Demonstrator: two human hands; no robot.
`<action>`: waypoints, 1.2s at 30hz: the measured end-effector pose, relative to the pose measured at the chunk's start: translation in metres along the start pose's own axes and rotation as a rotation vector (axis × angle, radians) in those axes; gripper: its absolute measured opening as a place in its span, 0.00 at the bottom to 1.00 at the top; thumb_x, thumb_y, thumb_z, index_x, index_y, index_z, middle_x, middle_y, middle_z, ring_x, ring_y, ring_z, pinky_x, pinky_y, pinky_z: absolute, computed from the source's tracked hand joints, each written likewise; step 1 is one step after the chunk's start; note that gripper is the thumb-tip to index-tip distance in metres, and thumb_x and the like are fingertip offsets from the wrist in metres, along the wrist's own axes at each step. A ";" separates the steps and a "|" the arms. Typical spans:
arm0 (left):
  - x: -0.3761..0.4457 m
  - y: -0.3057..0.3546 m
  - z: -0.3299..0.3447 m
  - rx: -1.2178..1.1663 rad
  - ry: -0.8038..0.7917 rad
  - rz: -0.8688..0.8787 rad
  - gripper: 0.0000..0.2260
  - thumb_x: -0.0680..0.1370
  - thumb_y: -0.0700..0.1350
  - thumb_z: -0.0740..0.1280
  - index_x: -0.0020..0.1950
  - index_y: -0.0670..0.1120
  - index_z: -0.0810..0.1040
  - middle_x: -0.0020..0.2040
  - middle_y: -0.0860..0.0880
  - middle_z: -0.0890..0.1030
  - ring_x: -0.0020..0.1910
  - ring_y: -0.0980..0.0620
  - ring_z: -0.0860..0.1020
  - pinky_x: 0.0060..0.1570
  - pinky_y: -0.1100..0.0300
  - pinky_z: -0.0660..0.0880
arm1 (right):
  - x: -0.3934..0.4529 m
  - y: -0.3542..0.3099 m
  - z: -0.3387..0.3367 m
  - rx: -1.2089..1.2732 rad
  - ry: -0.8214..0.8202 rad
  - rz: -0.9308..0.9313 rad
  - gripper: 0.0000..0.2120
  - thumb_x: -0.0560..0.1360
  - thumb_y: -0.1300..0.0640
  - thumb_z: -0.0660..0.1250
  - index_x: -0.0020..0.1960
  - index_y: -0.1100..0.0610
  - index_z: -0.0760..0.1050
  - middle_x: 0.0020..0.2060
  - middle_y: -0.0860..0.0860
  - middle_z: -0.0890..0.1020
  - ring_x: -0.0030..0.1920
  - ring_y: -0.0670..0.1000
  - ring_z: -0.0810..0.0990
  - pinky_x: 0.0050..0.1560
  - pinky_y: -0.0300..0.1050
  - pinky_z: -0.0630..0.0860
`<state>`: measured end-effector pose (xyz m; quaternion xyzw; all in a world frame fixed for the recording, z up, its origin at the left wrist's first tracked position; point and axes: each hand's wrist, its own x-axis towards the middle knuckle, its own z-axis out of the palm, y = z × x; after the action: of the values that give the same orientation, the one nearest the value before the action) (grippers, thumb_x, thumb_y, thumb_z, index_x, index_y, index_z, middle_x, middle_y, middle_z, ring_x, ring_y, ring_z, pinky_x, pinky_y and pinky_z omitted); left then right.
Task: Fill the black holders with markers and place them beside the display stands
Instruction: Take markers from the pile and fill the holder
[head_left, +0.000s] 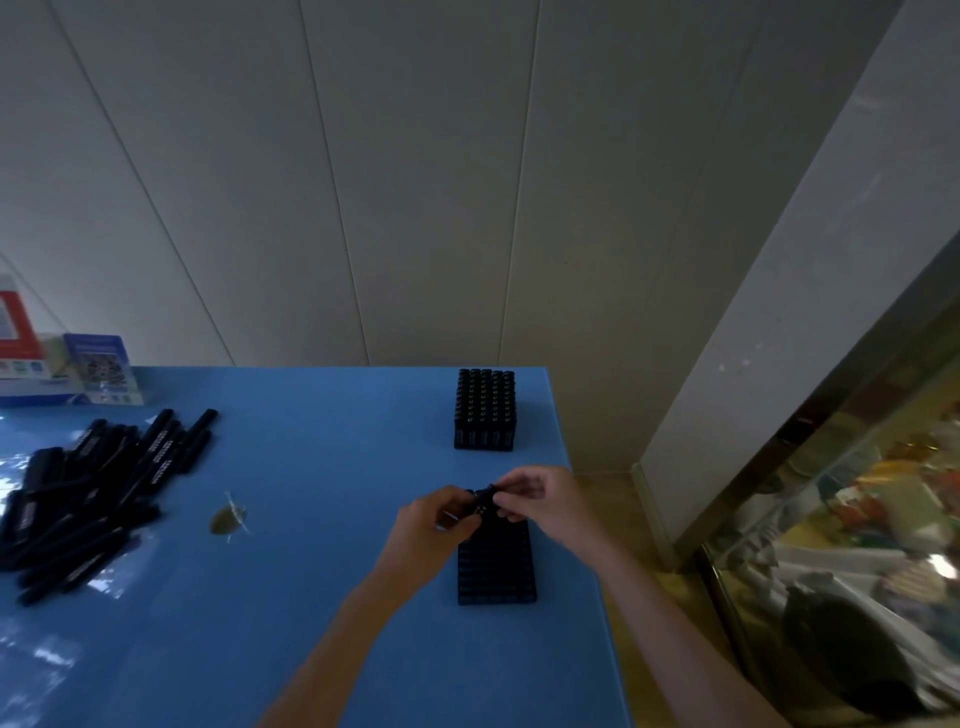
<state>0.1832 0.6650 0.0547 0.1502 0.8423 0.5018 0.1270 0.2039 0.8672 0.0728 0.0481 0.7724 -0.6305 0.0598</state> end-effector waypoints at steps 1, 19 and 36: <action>-0.001 0.001 -0.001 0.026 0.003 0.018 0.08 0.77 0.41 0.71 0.47 0.56 0.81 0.40 0.60 0.83 0.41 0.60 0.81 0.44 0.68 0.77 | 0.000 0.001 0.000 -0.011 0.003 -0.011 0.05 0.73 0.63 0.74 0.47 0.55 0.83 0.41 0.54 0.87 0.43 0.54 0.86 0.48 0.48 0.83; -0.011 -0.019 -0.056 0.581 0.192 0.129 0.10 0.80 0.51 0.66 0.61 0.53 0.79 0.57 0.58 0.80 0.56 0.56 0.79 0.48 0.62 0.75 | 0.005 0.039 -0.028 -0.564 0.203 -0.099 0.03 0.76 0.62 0.71 0.48 0.56 0.81 0.42 0.46 0.83 0.44 0.39 0.80 0.45 0.26 0.74; -0.019 -0.024 -0.062 0.513 0.177 -0.022 0.09 0.79 0.51 0.67 0.58 0.57 0.78 0.54 0.61 0.80 0.50 0.61 0.77 0.44 0.65 0.72 | 0.009 0.047 -0.023 -0.707 0.133 -0.165 0.03 0.75 0.59 0.73 0.48 0.56 0.81 0.43 0.46 0.84 0.43 0.41 0.80 0.46 0.42 0.80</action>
<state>0.1749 0.5968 0.0636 0.1239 0.9512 0.2820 0.0160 0.2011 0.8993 0.0306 0.0029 0.9459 -0.3231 -0.0289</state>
